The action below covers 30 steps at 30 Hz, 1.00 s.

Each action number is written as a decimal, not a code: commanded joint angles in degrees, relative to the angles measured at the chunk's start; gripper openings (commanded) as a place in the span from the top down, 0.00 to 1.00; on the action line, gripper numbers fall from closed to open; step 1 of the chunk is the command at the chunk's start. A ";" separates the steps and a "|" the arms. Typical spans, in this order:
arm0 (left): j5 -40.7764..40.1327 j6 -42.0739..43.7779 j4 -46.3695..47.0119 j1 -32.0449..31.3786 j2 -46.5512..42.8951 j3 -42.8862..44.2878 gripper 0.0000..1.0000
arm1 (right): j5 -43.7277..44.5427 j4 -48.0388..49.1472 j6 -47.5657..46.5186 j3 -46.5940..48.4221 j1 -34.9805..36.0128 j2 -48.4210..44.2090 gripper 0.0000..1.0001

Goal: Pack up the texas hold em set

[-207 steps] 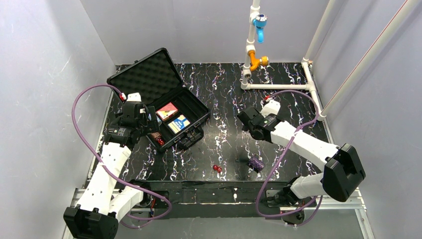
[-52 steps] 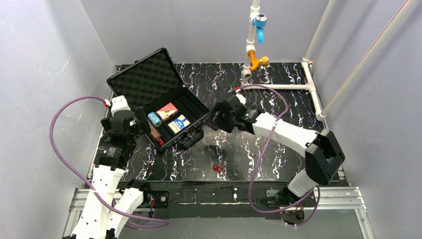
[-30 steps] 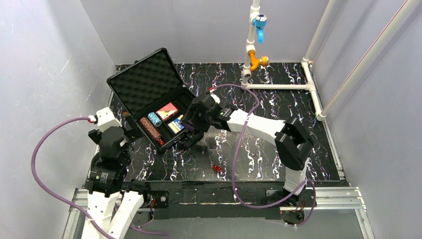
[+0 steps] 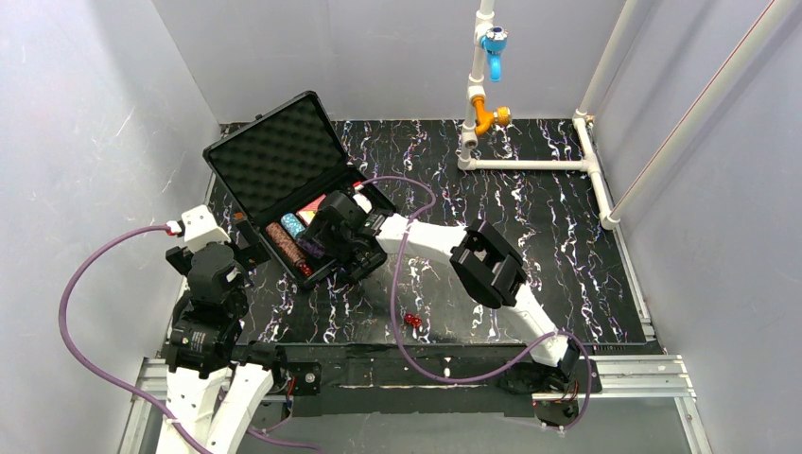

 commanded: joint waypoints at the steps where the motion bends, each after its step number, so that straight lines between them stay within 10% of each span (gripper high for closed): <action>1: -1.88 0.55 0.88 0.08 0.06 -0.39 0.03 | 0.82 5.65 3.09 4.13 0.63 0.03 0.92; 7: -2.03 0.62 0.92 0.02 -0.14 -0.47 0.03 | 0.76 5.82 3.71 5.34 0.82 1.19 0.78; 19: -1.95 0.55 0.91 0.02 -0.18 -0.39 0.03 | 0.37 6.51 3.79 5.48 0.99 1.18 0.05; 30: -1.73 0.46 0.88 0.04 -0.03 -0.39 0.03 | 0.27 7.00 2.48 5.01 0.99 -0.46 0.02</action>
